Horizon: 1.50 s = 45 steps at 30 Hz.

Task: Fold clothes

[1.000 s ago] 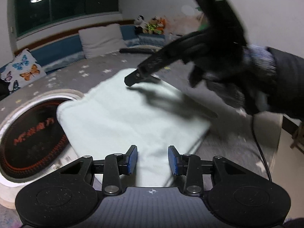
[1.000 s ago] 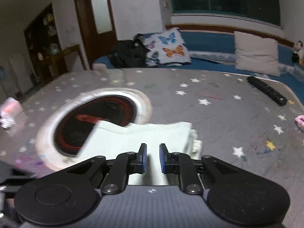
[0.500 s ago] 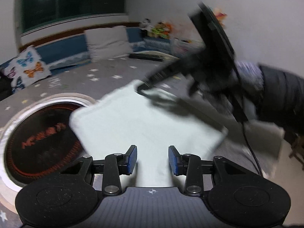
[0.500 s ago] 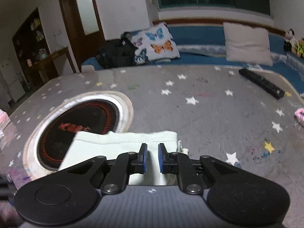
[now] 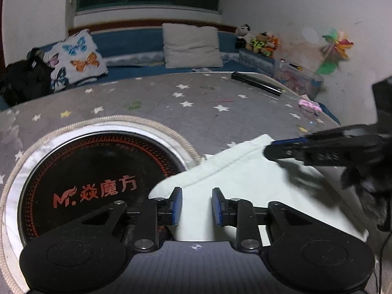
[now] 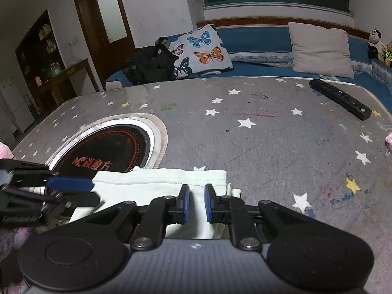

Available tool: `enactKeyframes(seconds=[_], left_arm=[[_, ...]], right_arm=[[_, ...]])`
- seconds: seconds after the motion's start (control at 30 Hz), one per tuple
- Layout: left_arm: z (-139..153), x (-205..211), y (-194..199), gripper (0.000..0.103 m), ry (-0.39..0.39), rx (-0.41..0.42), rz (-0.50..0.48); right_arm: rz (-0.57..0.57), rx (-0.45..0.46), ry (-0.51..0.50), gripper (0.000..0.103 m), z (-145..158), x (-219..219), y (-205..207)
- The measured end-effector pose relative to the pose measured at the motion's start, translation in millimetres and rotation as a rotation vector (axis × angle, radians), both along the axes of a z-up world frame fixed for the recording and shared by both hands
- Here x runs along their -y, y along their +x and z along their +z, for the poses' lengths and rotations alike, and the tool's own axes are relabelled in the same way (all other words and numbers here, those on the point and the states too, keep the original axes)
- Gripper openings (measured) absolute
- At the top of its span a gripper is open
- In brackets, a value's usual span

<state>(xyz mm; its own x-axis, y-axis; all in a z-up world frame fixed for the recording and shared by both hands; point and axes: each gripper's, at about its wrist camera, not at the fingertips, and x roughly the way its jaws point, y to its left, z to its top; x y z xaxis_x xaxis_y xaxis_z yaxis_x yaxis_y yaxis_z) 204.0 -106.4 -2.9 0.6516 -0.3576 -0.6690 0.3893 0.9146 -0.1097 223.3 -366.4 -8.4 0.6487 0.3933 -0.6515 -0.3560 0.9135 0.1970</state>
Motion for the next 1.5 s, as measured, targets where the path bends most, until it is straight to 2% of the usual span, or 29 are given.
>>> enactKeyframes(seconds=[0.17,0.4,0.5,0.6,0.7,0.8,0.93,1.2,1.4,1.5], left_arm=[[-6.4,-5.2,5.3,0.027,0.011,-0.021,0.021],[2.4,0.8,-1.8,0.028,0.024,0.010,0.000],[4.2,2.2,-6.5,0.028,0.034,0.017,-0.008],[7.4,2.3,-14.4,0.029,0.039,0.026,-0.026],[8.9,6.5,-26.3,0.029,0.046,0.032,-0.060],[9.3,12.9,-41.2,0.034,0.049,0.037,-0.102],[10.1,22.8,-69.9,0.039,0.063,0.053,-0.178],[-1.8,36.8,-122.1,0.039,0.127,0.081,-0.322],[-10.0,35.4,-146.8,0.039,0.170,0.103,-0.403],[-5.5,32.1,-147.6,0.039,0.156,0.120,-0.392]], right_arm=[[0.012,-0.001,-0.003,0.013,-0.8,0.2,0.7],[0.026,0.051,0.009,0.013,15.0,-4.3,-4.9],[0.031,0.009,-0.027,0.013,2.5,-8.0,4.7],[0.026,0.010,-0.014,0.013,5.0,-5.0,0.0],[0.063,0.025,-0.026,0.016,15.5,-6.6,-15.3],[0.107,0.035,-0.062,0.022,22.0,-11.5,-34.8],[0.157,0.033,-0.101,0.024,25.8,-16.3,-65.1],[0.207,0.032,-0.144,0.032,18.8,-13.3,-119.2],[0.219,0.038,-0.176,0.038,15.8,-5.6,-136.9],[0.219,0.068,-0.196,0.038,21.7,-6.5,-142.6]])
